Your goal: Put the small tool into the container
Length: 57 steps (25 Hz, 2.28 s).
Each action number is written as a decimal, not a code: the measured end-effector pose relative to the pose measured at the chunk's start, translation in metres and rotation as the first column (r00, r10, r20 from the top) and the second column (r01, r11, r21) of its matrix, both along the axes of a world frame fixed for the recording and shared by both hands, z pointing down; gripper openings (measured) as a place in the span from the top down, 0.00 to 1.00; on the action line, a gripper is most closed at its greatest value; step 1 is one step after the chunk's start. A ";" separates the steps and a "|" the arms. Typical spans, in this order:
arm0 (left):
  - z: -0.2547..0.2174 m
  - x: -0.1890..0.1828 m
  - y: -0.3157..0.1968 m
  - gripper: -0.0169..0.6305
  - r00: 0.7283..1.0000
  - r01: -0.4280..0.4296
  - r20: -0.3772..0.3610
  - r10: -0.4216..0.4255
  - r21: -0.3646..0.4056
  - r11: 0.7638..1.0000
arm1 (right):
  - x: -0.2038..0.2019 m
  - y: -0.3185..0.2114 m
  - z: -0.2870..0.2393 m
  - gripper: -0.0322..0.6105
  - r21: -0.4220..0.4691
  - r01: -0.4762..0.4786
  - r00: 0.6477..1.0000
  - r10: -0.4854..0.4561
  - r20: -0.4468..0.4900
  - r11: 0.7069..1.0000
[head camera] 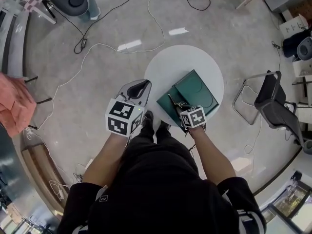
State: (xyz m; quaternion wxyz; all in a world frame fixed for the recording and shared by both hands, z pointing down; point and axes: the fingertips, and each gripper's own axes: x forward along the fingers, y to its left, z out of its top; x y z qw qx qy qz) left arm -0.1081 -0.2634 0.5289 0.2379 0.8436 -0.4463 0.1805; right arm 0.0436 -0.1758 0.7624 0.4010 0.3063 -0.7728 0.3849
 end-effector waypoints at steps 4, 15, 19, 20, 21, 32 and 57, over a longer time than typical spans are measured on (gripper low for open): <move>-0.003 -0.001 0.000 0.95 1.000 -0.007 0.005 0.007 0.005 1.000 | -0.001 0.000 0.010 0.90 -0.022 -0.009 1.000 0.009 -0.007 1.000; -0.003 0.004 -0.004 0.95 0.999 -0.042 -0.008 0.042 0.006 0.999 | 0.016 0.001 0.009 0.79 -0.003 -0.032 0.995 0.032 -0.093 0.999; -0.004 0.013 -0.008 0.95 0.997 -0.072 -0.016 0.072 0.010 0.997 | 0.026 0.004 0.006 0.76 0.012 -0.067 0.993 0.068 -0.101 0.998; -0.005 0.016 -0.008 0.95 0.997 -0.080 -0.019 0.080 0.012 0.997 | 0.029 0.005 0.005 0.76 0.013 -0.081 0.992 0.082 -0.101 0.997; -0.005 0.019 -0.009 0.95 0.996 -0.088 -0.021 0.089 0.013 0.996 | 0.032 0.006 0.003 0.76 0.016 -0.096 0.990 0.097 -0.101 0.995; -0.018 0.036 -0.026 0.95 0.984 -0.167 -0.047 0.169 0.055 0.985 | 0.067 -0.016 -0.043 0.76 0.134 -0.297 0.951 0.305 -0.045 0.946; -0.127 0.111 -0.060 0.95 0.974 -0.202 -0.046 0.222 0.275 0.940 | 0.152 -0.068 -0.327 0.91 0.649 -0.477 0.879 0.304 0.367 0.593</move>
